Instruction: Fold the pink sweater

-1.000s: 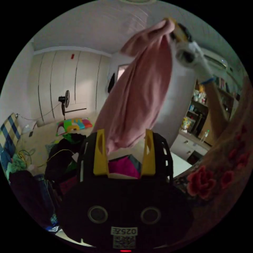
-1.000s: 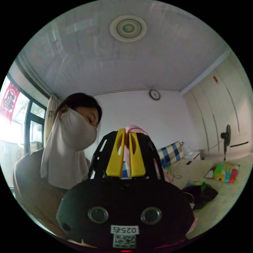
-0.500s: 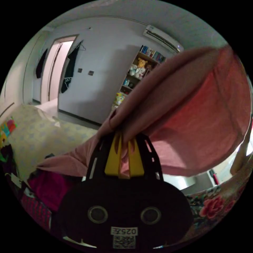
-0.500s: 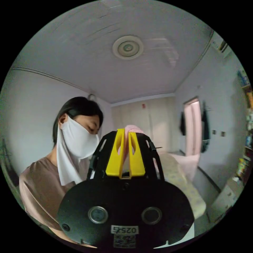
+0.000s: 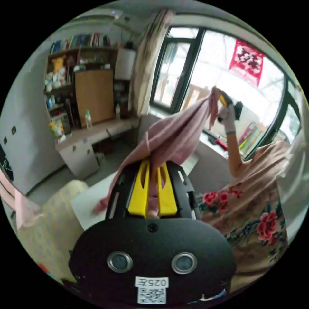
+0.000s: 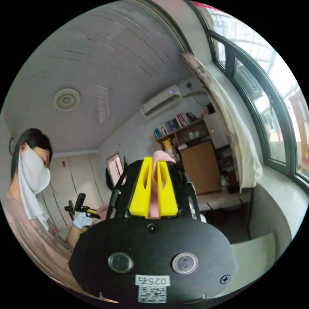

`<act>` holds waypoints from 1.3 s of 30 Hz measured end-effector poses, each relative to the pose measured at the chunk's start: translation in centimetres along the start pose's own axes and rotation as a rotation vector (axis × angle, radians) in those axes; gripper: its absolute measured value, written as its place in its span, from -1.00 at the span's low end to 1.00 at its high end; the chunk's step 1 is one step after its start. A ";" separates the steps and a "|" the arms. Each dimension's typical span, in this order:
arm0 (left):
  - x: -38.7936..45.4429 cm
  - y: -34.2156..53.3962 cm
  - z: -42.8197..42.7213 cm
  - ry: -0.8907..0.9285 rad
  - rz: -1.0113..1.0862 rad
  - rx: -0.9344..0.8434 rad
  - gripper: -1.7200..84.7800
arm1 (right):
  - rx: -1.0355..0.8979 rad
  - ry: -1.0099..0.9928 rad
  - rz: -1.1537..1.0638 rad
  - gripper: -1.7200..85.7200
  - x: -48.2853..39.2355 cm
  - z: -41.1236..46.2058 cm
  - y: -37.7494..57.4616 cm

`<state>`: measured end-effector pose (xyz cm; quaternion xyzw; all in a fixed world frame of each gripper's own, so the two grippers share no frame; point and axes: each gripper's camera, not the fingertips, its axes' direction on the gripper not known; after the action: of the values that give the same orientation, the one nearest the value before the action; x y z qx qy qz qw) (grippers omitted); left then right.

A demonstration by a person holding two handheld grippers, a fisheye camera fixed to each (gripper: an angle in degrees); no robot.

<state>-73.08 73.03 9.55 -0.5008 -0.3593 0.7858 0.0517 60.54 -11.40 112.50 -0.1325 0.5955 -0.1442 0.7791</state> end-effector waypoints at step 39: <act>-21.4 24.7 54.3 0.278 -0.431 -0.558 -0.97 | -0.866 0.117 0.324 -0.52 24.1 21.6 52.7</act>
<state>-100.39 17.54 23.36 -0.5104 -0.6462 0.5533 0.1255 90.97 28.75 76.65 -0.3425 0.6570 0.2341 0.6295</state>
